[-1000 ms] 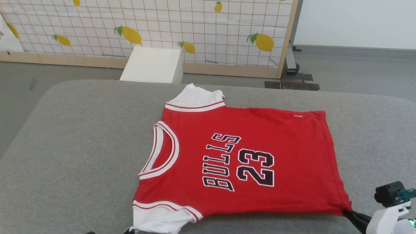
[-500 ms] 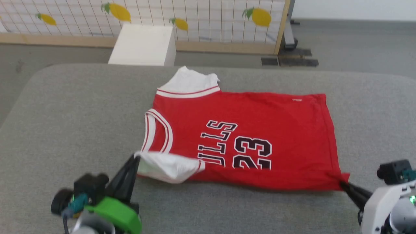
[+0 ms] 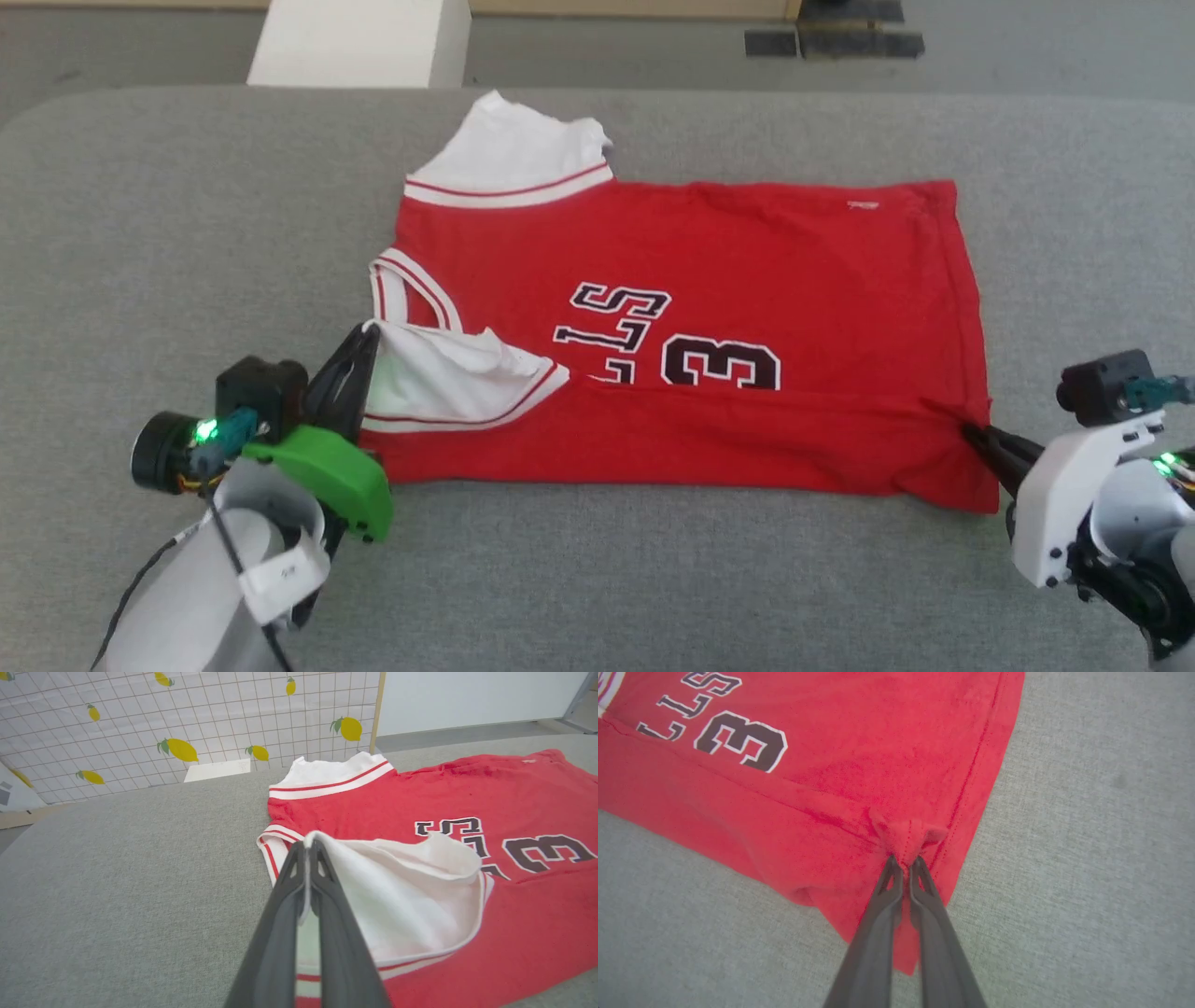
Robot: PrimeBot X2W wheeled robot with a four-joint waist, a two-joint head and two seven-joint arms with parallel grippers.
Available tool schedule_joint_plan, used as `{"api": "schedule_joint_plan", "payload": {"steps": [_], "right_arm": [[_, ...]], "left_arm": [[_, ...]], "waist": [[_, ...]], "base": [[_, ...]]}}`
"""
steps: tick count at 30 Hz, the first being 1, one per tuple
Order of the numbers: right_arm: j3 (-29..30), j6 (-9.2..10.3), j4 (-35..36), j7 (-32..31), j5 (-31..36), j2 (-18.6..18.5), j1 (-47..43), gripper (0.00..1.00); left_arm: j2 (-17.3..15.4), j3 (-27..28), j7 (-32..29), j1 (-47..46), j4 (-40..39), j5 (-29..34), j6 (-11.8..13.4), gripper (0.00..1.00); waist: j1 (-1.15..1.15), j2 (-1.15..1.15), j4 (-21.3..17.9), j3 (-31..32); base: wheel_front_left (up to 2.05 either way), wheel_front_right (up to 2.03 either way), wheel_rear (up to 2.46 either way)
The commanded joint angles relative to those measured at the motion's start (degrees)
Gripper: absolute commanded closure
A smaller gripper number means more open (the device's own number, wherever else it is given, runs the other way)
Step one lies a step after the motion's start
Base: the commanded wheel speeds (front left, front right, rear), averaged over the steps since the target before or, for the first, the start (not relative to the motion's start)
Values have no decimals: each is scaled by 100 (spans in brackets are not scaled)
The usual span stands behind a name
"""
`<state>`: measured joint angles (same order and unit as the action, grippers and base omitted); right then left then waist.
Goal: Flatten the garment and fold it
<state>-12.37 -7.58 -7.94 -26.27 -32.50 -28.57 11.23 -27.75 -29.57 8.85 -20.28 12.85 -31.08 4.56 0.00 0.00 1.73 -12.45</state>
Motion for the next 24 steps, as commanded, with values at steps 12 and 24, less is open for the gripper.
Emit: {"api": "schedule_joint_plan", "payload": {"steps": [12, 24], "right_arm": [[-336, 9, -928, 298, 295, 176, 686, 100], [12, 9, -1055, 249, 478, 601, 444, 0]], "left_arm": [[605, -267, 68, -795, 1776, 48, -248, 100], [1053, 36, 497, -601, 2375, -328, -152, 0]], "waist": [[0, 0, 1, -355], [0, 0, 32, 276]], "base": [[0, 0, 0], [0, 0, 0]]}}
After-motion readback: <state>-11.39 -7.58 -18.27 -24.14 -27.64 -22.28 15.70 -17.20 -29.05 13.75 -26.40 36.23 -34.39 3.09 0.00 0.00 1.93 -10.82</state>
